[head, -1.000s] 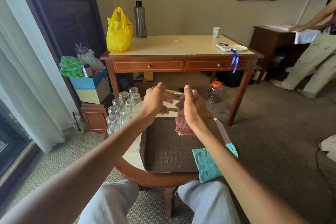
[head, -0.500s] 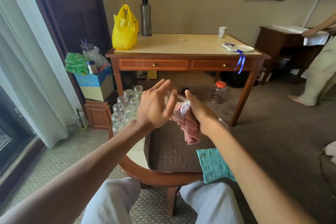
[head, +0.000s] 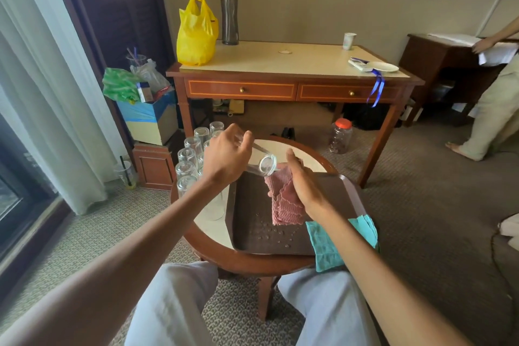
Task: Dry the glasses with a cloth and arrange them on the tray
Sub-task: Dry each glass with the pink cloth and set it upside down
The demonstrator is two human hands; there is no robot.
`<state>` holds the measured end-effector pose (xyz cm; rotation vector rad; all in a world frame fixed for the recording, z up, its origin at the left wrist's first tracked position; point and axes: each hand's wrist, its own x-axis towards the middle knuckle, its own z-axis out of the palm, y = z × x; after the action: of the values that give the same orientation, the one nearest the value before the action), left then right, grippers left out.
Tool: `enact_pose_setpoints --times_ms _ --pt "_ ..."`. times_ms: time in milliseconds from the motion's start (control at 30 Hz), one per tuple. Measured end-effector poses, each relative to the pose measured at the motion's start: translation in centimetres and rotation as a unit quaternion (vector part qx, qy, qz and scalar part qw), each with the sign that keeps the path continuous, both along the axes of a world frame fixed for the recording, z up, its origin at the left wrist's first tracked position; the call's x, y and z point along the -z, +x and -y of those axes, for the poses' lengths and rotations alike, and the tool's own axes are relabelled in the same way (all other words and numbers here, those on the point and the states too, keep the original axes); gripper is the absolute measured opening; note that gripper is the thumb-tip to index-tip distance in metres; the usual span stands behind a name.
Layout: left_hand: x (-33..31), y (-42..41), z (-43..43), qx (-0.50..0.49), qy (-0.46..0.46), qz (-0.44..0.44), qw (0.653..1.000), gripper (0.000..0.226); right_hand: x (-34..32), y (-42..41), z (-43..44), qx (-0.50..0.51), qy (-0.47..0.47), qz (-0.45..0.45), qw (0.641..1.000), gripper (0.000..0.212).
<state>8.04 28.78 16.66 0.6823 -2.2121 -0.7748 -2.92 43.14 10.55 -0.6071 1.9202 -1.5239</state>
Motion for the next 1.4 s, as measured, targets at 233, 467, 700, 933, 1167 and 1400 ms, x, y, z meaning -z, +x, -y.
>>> enact_pose_setpoints --times_ms 233,467,700,933,1167,1400 --pt "3.8 3.9 2.6 0.054 -0.036 0.197 0.978 0.035 2.4 0.4 -0.3 0.031 -0.026 0.127 0.991 0.083" --pt "7.6 7.5 3.9 0.063 -0.162 0.297 0.939 0.046 4.3 2.5 0.1 -0.005 -0.069 0.183 0.981 0.053" --pt "10.6 8.1 4.1 0.040 -0.184 0.349 0.918 0.045 4.7 3.6 0.0 -0.059 -0.131 0.255 0.956 0.054" --pt "12.3 7.6 4.5 0.011 -0.184 0.335 0.924 0.052 5.0 2.7 -0.3 -0.057 -0.140 0.288 0.946 0.060" --pt "9.6 6.4 3.1 -0.024 -0.163 0.245 0.956 0.041 5.5 1.8 0.2 0.053 -0.176 0.291 0.939 0.076" --pt "6.8 4.3 -0.2 0.179 0.264 0.246 0.915 0.019 4.7 2.0 1.4 0.103 -0.249 0.344 0.900 0.029"
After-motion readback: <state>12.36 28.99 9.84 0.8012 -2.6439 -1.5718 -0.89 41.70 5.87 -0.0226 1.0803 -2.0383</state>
